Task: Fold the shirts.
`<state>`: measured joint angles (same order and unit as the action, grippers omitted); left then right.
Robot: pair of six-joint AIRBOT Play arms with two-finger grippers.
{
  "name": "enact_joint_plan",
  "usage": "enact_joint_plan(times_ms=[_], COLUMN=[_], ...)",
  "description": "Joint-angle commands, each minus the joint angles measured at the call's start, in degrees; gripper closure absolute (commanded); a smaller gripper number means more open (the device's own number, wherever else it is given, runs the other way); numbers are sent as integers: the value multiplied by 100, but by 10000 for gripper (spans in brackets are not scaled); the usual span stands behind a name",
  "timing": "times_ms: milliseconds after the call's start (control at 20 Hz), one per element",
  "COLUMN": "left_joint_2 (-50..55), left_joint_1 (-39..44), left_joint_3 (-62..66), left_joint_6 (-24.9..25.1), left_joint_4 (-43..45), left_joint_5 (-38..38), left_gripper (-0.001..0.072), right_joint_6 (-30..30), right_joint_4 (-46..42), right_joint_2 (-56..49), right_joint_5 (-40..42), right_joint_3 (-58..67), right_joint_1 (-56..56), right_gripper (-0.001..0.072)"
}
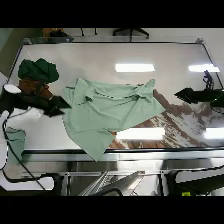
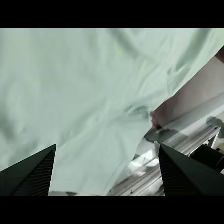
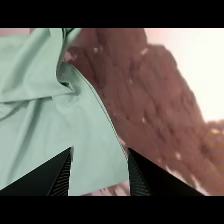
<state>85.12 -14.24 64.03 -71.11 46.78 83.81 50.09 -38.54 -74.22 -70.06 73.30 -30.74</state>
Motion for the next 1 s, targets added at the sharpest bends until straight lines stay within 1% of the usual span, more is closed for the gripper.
enact_joint_plan(times_ms=[0,100,250,450,600,650,700,800,850,900,950], left_joint_2=[-704,-909,-1095,-898,-542,-428,-308,-79,31,127,203], left_joint_1=[-33,-35,-39,-31,-33,-31,-31,-17,-15,-15,-15], left_joint_3=[-1875,-2409,-2767,-2780,-2612,-2465,-2310,-2015,-1878,-1775,-1711], left_joint_6=[162,140,50,-50,44,79,160,212,234,289,289], left_joint_4=[470,730,750,662,271,157,35,-70,-50,-24,-28], left_joint_5=[-588,-1008,-1506,-2015,-2444,-2487,-2494,-2448,-2376,-2295,-2243], left_gripper=[14,15,15,15,16,88,207,392,544,613,613], right_joint_6=[72,72,63,-35,-68,-83,-109,-212,-214,-214,-212], right_joint_4=[-160,-164,-162,-160,-157,-162,-162,-170,-221,-345,-525], right_joint_2=[-203,-302,-356,-407,-570,-640,-702,-815,-863,-918,-977], right_joint_5=[-352,-358,-393,-393,-476,-542,-592,-651,-645,-605,-529], right_joint_3=[13,13,13,13,13,13,13,13,13,13,13], right_joint_1=[-138,-138,-136,-129,-33,33,116,332,435,555,662], right_gripper=[308,307,308,308,307,308,307,307,307,307,307])
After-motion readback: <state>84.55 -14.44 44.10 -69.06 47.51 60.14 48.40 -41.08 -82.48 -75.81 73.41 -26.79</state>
